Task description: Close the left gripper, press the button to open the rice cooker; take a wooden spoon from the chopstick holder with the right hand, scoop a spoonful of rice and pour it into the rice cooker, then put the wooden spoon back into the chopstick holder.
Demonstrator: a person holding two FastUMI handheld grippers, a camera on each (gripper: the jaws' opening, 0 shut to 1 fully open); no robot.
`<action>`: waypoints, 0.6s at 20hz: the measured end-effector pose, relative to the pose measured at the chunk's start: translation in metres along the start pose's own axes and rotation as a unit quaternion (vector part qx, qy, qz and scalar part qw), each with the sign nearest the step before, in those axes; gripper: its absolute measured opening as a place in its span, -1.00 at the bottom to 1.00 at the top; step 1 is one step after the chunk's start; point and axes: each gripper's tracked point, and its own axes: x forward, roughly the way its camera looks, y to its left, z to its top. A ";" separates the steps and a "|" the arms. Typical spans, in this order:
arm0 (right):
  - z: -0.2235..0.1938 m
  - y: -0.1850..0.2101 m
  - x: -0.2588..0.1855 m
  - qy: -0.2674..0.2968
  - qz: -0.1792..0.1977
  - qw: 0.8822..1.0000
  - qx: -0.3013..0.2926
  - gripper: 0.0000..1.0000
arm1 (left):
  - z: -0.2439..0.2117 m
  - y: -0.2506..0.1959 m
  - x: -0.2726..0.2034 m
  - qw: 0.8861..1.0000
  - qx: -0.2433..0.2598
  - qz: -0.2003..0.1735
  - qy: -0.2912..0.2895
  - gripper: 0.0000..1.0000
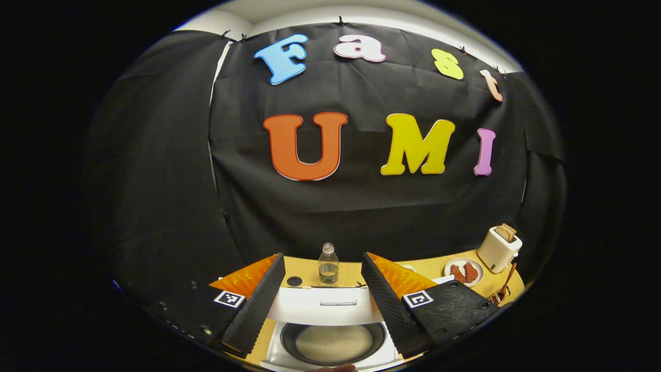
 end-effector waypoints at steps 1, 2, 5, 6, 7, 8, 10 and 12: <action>0.000 0.001 -0.002 0.000 0.000 1.000 -0.001 1.00 | -0.020 -0.002 0.000 1.000 -0.001 -0.002 0.026 0.91; 0.000 0.001 -0.004 0.000 0.000 1.000 -0.003 0.99 | -0.038 -0.002 -0.001 0.999 0.001 -0.004 0.048 0.91; -0.003 0.002 -0.004 0.001 0.001 1.000 -0.003 1.00 | -0.076 -0.014 -0.008 0.995 -0.009 -0.027 0.092 0.88; -0.004 0.003 -0.004 0.004 0.002 1.000 -0.002 1.00 | -0.082 -0.015 -0.009 0.995 -0.007 -0.027 0.093 0.84; -0.006 0.004 -0.004 0.007 0.002 1.000 -0.002 1.00 | -0.087 -0.014 -0.011 0.995 -0.001 -0.026 0.094 1.00; -0.007 0.005 -0.004 0.010 0.002 1.000 -0.002 1.00 | -0.094 -0.014 -0.014 0.995 0.005 -0.026 0.101 0.88; -0.009 0.009 -0.003 0.014 0.006 1.000 0.000 1.00 | -0.105 -0.012 -0.018 0.993 0.000 -0.020 0.120 0.87; -0.011 0.013 -0.004 0.015 0.007 1.000 -0.005 1.00 | -0.127 -0.021 -0.013 0.990 0.003 -0.017 0.141 0.89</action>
